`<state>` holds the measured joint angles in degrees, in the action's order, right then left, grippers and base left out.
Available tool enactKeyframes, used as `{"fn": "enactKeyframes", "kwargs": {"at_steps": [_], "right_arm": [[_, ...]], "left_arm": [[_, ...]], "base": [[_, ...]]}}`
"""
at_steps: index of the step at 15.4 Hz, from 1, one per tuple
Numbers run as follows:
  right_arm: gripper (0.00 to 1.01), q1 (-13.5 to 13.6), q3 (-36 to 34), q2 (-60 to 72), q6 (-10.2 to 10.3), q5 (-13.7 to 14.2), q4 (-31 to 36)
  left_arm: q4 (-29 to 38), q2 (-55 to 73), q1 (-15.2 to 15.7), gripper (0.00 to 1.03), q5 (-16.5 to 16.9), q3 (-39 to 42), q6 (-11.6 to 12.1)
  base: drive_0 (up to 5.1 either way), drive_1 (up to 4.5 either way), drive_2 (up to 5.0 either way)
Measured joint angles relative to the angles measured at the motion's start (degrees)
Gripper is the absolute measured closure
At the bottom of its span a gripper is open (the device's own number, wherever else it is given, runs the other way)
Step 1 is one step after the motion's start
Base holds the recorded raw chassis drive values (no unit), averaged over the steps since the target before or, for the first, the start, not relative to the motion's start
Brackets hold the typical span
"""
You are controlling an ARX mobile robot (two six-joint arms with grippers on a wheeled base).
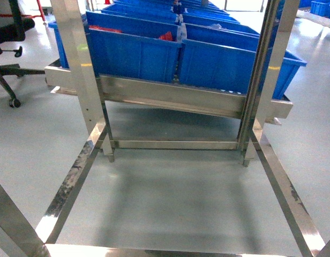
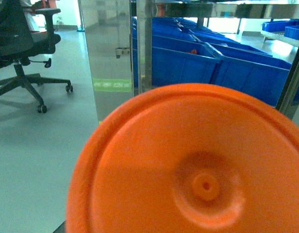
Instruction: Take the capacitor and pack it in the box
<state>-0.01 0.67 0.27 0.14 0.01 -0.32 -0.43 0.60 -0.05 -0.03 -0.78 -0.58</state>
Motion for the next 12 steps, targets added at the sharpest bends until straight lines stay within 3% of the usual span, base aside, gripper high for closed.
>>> {"fn": "enactKeyframes", "kwargs": {"at_steps": [2, 12], "right_arm": [[0.03, 0.00, 0.00, 0.00, 0.00, 0.00, 0.00], [0.03, 0.00, 0.00, 0.00, 0.00, 0.00, 0.17]], "left_arm": [[0.00, 0.00, -0.02, 0.59, 0.00, 0.00, 0.00], [0.02, 0.00, 0.00, 0.59, 0.00, 0.00, 0.00]], "base": [[0.0, 0.00, 0.0], [-4.9, 2.55, 2.6]]}}
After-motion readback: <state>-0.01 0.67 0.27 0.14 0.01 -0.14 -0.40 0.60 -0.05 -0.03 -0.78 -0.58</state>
